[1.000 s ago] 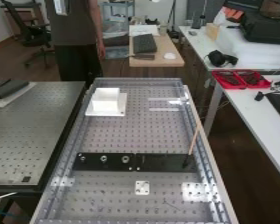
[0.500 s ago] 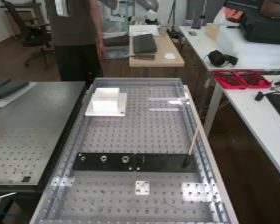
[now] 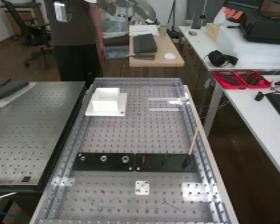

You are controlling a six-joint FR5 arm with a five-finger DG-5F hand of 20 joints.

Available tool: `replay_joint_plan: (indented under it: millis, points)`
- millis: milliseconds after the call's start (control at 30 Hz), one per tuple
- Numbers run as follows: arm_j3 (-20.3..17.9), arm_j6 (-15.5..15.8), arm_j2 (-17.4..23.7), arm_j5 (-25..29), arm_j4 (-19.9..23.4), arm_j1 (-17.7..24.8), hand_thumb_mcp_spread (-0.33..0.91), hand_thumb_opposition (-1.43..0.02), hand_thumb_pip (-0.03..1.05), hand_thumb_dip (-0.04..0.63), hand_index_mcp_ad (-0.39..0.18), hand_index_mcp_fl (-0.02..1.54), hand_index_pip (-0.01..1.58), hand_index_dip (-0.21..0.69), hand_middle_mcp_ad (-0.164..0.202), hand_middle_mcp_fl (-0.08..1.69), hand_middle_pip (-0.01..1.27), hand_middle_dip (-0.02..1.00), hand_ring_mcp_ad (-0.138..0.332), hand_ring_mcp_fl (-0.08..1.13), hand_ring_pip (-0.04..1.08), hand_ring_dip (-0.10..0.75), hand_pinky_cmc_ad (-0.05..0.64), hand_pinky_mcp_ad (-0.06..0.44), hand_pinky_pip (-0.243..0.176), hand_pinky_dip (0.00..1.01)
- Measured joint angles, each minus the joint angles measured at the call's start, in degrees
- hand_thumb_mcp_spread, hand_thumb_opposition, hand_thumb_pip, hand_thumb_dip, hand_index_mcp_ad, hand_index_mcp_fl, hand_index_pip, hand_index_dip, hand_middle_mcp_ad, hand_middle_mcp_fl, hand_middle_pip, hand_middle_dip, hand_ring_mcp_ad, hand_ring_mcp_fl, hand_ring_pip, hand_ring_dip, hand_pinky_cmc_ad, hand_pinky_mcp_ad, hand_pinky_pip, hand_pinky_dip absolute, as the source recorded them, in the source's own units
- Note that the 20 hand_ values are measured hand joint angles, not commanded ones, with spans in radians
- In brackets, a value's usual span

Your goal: Grab the smaller nut and place it in the white container

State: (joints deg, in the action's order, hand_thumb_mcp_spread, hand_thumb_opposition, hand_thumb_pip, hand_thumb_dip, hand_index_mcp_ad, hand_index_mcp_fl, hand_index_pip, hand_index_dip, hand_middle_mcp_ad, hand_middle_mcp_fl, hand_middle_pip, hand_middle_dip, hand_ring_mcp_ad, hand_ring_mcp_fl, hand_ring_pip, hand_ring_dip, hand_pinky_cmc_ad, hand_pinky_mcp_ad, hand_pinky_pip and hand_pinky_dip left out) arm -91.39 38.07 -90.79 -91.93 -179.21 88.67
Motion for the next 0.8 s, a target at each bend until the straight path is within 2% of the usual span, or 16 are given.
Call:
replay_joint_plan:
  millis: [800]
  points:
    - [-7.32,-1.06,2.87,2.73,3.02,0.39,0.27,-0.73,0.40,0.072,-0.035,0.02,0.09,-0.010,0.089,0.01,0.14,0.21,0.159,0.00,0.13,0.059,0.429,0.347,-0.106,0.65]
